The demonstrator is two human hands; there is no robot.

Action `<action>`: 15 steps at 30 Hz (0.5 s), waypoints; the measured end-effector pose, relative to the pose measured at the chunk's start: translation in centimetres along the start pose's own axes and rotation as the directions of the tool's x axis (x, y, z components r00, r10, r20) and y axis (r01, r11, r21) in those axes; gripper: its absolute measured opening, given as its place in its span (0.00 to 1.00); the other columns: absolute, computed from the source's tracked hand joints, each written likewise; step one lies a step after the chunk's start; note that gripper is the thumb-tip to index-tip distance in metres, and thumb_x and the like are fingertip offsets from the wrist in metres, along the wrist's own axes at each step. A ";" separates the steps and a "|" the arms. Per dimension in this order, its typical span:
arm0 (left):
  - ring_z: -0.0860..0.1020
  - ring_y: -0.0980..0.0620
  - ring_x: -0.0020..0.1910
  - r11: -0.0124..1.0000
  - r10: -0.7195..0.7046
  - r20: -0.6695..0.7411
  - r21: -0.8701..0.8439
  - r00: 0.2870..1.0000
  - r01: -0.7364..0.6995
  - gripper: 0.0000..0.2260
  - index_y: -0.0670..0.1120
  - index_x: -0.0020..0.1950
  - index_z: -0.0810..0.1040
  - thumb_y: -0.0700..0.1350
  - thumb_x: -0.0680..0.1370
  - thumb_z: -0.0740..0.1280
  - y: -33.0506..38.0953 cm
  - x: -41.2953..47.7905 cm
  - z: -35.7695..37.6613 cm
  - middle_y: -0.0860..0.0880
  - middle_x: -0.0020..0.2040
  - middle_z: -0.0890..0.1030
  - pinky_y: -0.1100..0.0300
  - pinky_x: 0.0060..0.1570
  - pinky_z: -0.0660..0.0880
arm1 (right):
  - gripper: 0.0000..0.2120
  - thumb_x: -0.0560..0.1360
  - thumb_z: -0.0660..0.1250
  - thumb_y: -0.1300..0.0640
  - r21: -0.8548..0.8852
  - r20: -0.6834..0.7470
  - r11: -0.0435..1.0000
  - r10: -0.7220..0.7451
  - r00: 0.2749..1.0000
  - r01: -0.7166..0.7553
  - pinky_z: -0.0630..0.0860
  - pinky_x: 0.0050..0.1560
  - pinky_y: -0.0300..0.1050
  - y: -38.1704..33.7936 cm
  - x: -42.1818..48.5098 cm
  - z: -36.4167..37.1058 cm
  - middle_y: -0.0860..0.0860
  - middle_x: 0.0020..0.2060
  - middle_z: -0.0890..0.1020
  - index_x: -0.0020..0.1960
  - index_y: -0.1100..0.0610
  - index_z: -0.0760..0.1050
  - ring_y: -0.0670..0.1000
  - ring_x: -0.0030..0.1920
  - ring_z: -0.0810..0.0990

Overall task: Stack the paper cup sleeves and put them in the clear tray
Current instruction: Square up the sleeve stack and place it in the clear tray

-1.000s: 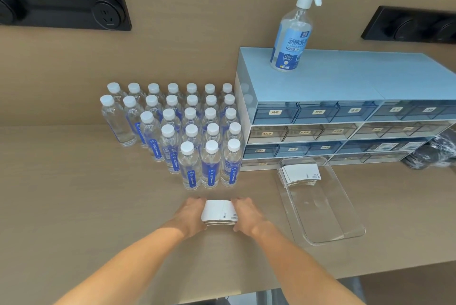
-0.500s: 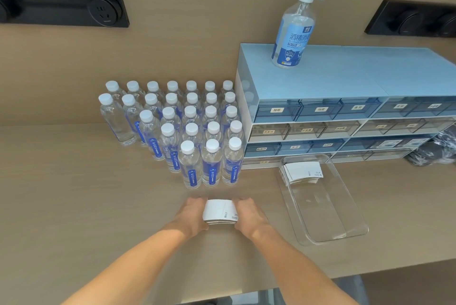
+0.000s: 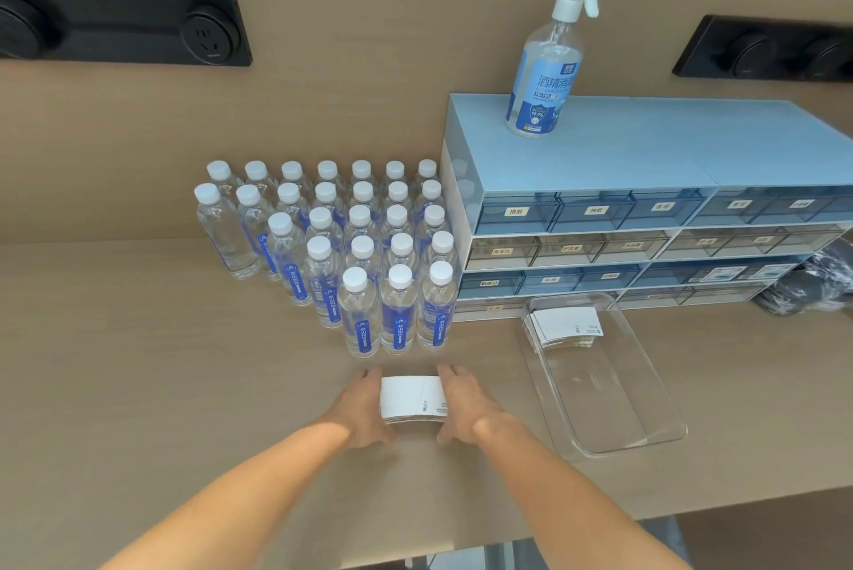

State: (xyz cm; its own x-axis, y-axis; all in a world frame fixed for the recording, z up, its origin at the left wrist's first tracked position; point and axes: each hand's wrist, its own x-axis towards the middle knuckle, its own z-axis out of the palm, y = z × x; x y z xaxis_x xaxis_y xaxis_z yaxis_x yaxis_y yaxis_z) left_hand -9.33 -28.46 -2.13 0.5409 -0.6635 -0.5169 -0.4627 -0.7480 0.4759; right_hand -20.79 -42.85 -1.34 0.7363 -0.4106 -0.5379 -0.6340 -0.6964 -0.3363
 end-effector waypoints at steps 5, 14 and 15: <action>0.75 0.51 0.44 0.790 -0.206 0.229 -0.535 0.951 0.300 0.23 0.47 0.57 0.74 0.50 0.67 0.78 -0.8 -0.2 -2.5 0.50 0.47 0.76 0.62 0.49 0.74 | 0.41 0.66 0.78 0.57 0.211 0.117 0.960 0.160 0.980 -0.182 0.76 0.60 0.45 1.3 -0.1 -2.5 0.55 0.64 0.76 0.73 0.61 0.62 0.54 0.61 0.76; 0.64 0.35 0.75 0.146 -0.190 0.537 -0.812 0.822 0.565 0.53 0.35 0.79 0.51 0.76 0.72 0.55 0.0 -0.7 -3.5 0.34 0.77 0.61 0.43 0.73 0.61 | 0.37 0.76 0.68 0.42 0.833 0.355 0.345 0.263 0.897 -0.431 0.65 0.68 0.50 0.9 -0.2 -3.4 0.56 0.70 0.69 0.77 0.54 0.57 0.56 0.68 0.69; 0.69 0.37 0.72 0.152 -0.188 0.535 -0.813 0.824 0.562 0.52 0.35 0.77 0.56 0.77 0.72 0.53 0.2 -0.5 -3.2 0.33 0.74 0.67 0.45 0.71 0.65 | 0.39 0.76 0.65 0.36 0.849 0.367 0.293 0.274 0.889 -0.440 0.63 0.71 0.51 0.4 -0.1 -3.4 0.55 0.75 0.64 0.79 0.52 0.54 0.56 0.73 0.66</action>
State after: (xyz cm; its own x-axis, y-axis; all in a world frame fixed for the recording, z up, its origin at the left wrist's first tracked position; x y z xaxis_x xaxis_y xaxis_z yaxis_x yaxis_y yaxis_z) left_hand -7.44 -28.20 0.55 0.1571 -0.4158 -0.8958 0.8046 -0.4720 0.3602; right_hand -20.33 -45.10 1.14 0.3941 -0.3398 -0.8539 -0.7107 0.4764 -0.5176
